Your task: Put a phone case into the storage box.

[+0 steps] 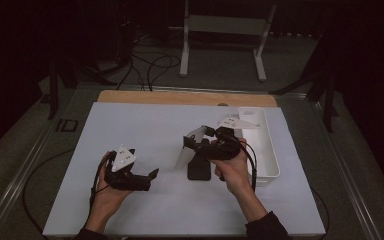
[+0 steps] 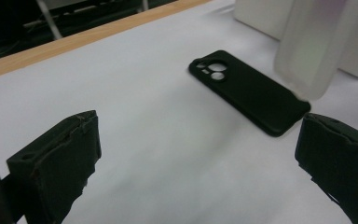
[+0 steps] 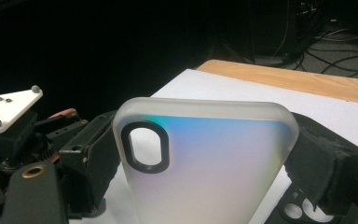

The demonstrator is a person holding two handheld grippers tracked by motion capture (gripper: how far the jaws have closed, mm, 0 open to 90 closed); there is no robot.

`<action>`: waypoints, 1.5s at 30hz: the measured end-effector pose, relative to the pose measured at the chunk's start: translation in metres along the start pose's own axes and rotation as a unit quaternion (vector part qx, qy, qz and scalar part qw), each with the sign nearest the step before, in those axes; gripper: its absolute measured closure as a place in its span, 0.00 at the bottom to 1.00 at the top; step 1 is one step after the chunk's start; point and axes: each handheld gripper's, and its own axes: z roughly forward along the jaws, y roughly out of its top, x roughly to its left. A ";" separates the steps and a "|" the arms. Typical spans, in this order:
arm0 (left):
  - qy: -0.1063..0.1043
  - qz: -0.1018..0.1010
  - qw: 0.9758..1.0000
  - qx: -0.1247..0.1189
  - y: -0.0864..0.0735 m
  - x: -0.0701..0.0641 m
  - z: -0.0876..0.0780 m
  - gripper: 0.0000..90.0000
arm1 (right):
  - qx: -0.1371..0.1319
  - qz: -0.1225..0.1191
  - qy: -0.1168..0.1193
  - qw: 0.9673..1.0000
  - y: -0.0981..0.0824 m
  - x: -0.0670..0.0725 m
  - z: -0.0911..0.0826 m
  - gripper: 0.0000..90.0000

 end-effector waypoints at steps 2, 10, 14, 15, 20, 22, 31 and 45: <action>0.006 -0.009 1.000 -0.004 -0.005 0.005 -0.005 0.00 | 0.002 -0.002 -0.002 1.000 0.001 0.000 -0.001 0.19; 0.032 -0.037 0.999 -0.021 -0.032 0.022 -0.021 0.00 | 0.002 -0.005 -0.010 1.000 0.004 -0.002 -0.004 0.19; 0.039 -0.033 0.998 -0.028 -0.047 0.026 -0.029 0.00 | 0.001 -0.008 -0.015 1.000 0.006 -0.003 -0.006 0.19; 0.042 -0.032 0.998 -0.030 -0.049 0.027 -0.031 0.00 | 0.001 -0.010 -0.016 1.000 0.006 -0.004 -0.007 0.19; 0.050 -0.038 0.997 -0.048 -0.064 0.028 -0.040 0.00 | -0.001 -0.009 -0.024 1.000 0.010 -0.006 -0.009 0.19; 0.051 -0.039 0.997 -0.050 -0.068 0.029 -0.043 0.00 | 0.000 -0.012 -0.028 1.000 0.012 -0.007 -0.010 0.19; 0.075 -0.034 0.995 -0.052 -0.075 0.030 -0.045 0.00 | -0.005 -0.020 -0.060 0.998 0.028 -0.017 -0.022 0.19; 0.083 -0.039 0.994 -0.055 -0.079 0.032 -0.046 0.00 | -0.005 -0.026 -0.120 0.992 0.048 -0.039 -0.032 0.19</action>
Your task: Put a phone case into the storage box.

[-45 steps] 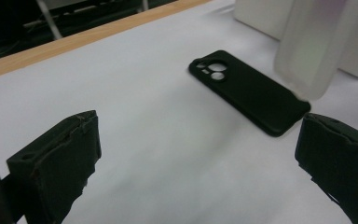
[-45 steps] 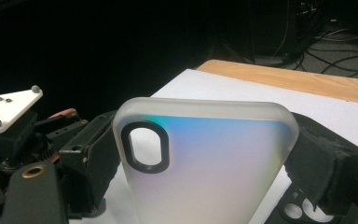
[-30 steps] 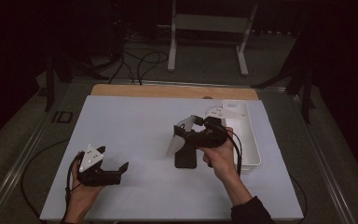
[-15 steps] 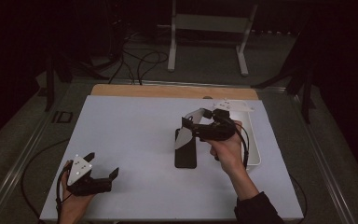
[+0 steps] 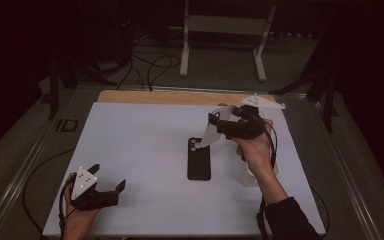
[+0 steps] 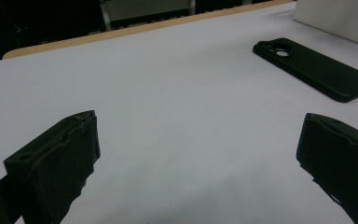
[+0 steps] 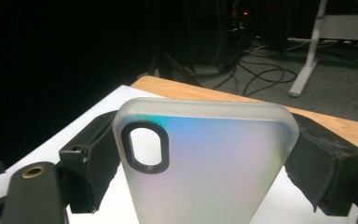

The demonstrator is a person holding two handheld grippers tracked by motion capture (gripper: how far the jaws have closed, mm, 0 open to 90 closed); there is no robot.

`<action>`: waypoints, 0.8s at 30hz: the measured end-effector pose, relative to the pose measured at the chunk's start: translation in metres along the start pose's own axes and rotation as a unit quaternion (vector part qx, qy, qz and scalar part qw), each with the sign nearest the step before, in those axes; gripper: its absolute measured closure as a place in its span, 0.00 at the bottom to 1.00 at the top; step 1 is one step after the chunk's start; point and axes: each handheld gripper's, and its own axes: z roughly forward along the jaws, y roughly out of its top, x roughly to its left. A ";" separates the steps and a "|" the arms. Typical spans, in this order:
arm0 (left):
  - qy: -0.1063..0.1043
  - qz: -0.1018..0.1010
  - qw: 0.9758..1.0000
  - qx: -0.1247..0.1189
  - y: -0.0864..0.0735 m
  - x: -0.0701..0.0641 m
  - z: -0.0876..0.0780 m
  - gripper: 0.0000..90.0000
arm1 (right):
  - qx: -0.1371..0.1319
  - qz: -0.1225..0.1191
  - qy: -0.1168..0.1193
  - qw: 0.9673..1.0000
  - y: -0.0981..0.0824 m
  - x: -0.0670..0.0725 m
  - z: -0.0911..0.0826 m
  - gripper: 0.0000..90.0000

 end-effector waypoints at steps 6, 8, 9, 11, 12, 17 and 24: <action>0.005 -0.002 1.000 -0.002 -0.001 0.001 -0.001 0.00 | 0.001 0.001 -0.012 1.000 0.006 -0.007 0.002 0.19; 0.007 -0.003 1.000 -0.003 -0.001 0.002 -0.002 0.00 | 0.001 0.000 -0.016 1.000 0.008 -0.008 0.003 0.19; 0.007 -0.006 1.000 -0.004 -0.001 0.002 -0.002 0.00 | 0.001 -0.001 -0.017 1.000 0.008 -0.009 0.003 0.19; 0.005 -0.005 1.000 -0.003 -0.002 0.002 -0.001 0.00 | 0.001 -0.003 -0.021 1.000 0.010 -0.011 0.005 0.19; 0.006 -0.005 1.000 -0.003 -0.002 0.002 -0.001 0.00 | 0.001 -0.004 -0.022 1.000 0.011 -0.012 0.005 0.19; 0.009 -0.004 1.000 -0.006 -0.002 0.001 -0.002 0.00 | -0.001 0.005 -0.019 1.000 0.014 -0.014 0.007 0.19; 0.015 -0.011 1.000 -0.013 -0.002 0.004 -0.005 0.00 | 0.000 0.000 -0.041 0.999 0.022 -0.024 0.013 0.19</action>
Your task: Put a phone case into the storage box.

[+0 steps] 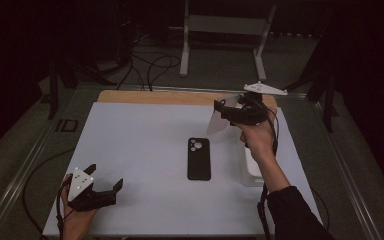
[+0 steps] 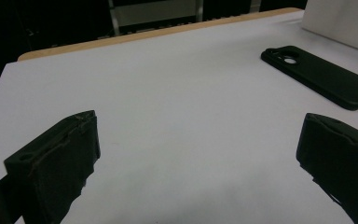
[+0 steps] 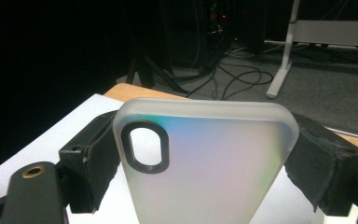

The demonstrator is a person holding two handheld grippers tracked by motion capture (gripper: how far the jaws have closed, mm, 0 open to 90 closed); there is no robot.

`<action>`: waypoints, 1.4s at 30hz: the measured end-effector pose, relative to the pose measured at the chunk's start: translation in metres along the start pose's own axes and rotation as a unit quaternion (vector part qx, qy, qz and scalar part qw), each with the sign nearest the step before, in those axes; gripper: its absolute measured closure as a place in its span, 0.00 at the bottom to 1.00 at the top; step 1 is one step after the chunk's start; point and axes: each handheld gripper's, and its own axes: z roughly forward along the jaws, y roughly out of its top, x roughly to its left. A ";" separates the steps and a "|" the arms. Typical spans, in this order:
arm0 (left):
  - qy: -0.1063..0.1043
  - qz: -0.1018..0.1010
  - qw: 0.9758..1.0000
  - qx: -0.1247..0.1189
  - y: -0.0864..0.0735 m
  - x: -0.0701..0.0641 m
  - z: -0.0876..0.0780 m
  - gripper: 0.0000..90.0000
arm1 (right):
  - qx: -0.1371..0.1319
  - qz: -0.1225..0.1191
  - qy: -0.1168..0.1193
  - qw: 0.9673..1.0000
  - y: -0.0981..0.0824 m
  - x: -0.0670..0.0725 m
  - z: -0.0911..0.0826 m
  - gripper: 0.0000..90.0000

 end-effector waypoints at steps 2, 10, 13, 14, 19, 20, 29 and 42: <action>0.000 -0.002 1.000 -0.002 0.000 0.000 0.000 0.00 | -0.002 0.001 -0.005 1.000 0.002 -0.004 0.001 0.19; 0.001 -0.002 1.000 -0.003 0.000 0.001 -0.001 0.00 | -0.006 0.005 -0.030 1.000 0.008 -0.020 0.003 0.19; 0.000 -0.001 1.000 -0.002 0.000 0.000 -0.001 0.00 | -0.007 0.006 -0.036 0.999 0.011 -0.025 0.004 0.19; 0.000 0.000 1.000 -0.002 0.000 0.000 -0.001 0.00 | -0.006 0.005 -0.040 0.999 0.012 -0.027 0.005 0.19; -0.003 0.001 1.000 0.001 0.000 -0.002 0.001 0.00 | 0.000 0.007 -0.057 0.998 0.012 -0.036 0.010 0.19; -0.003 0.002 1.000 0.001 0.000 -0.002 0.001 0.00 | 0.001 0.009 -0.059 0.998 0.011 -0.039 0.011 0.19; -0.001 0.001 1.000 -0.002 0.000 -0.001 -0.001 0.00 | 0.004 0.025 -0.092 0.995 0.013 -0.058 0.017 0.19; 0.004 -0.002 1.000 -0.006 0.000 0.000 -0.003 0.00 | 0.003 0.044 -0.133 0.990 0.018 -0.083 0.019 0.19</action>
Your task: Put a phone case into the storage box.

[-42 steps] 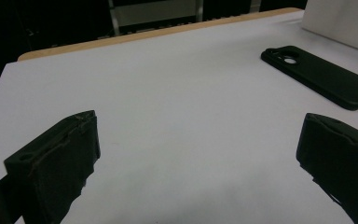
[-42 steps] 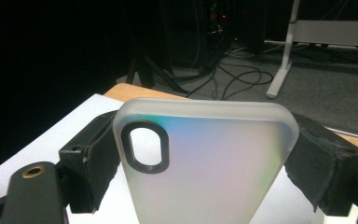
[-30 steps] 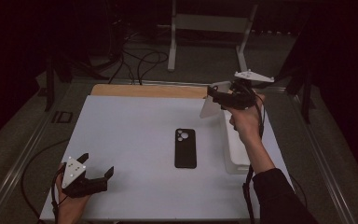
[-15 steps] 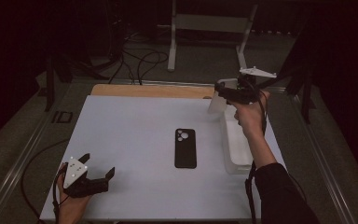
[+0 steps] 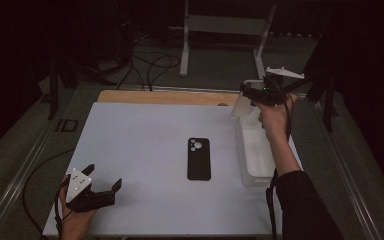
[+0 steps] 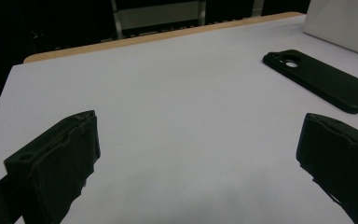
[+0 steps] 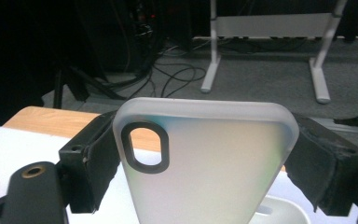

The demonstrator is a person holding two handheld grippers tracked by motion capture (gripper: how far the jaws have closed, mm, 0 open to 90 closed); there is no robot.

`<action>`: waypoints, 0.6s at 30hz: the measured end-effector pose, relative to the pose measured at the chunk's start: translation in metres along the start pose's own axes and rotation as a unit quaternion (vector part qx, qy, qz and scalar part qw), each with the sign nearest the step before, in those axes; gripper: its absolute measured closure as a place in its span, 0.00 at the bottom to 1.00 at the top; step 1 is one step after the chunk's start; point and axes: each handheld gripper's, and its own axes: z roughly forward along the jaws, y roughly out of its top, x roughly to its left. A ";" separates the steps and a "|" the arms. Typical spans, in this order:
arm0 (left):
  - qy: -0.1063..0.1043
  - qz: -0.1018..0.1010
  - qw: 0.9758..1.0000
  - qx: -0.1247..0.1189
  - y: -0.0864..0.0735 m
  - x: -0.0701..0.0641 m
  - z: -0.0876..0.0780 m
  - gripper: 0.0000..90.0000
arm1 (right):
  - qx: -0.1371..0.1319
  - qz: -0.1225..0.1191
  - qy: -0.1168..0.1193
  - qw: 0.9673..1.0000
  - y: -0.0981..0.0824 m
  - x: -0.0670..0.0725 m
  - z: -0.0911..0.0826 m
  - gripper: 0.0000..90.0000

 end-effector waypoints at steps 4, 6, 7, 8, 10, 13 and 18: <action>0.000 0.000 1.000 0.000 0.000 0.000 0.000 0.00 | 0.003 0.006 -0.011 1.000 -0.001 -0.006 0.004 0.19; 0.000 0.001 1.000 0.000 0.000 -0.001 0.000 0.00 | 0.008 0.004 -0.023 1.000 -0.001 -0.008 0.008 0.19; 0.000 0.001 1.000 0.000 0.000 -0.001 0.000 0.00 | 0.008 0.004 -0.025 1.000 -0.001 -0.009 0.009 0.19; 0.000 0.001 1.000 -0.001 0.000 -0.001 0.000 0.00 | 0.010 0.003 -0.035 0.999 -0.002 -0.012 0.012 0.19; 0.000 0.001 1.000 -0.001 0.000 -0.001 -0.001 0.00 | 0.011 0.004 -0.038 0.999 -0.002 -0.012 0.012 0.19; 0.000 0.001 1.000 0.000 0.000 0.000 -0.001 0.00 | 0.014 0.003 -0.054 0.998 -0.005 -0.016 0.016 0.19; 0.001 0.001 1.000 0.000 0.000 0.000 -0.001 0.00 | 0.022 0.014 -0.074 0.997 -0.010 -0.024 0.022 0.19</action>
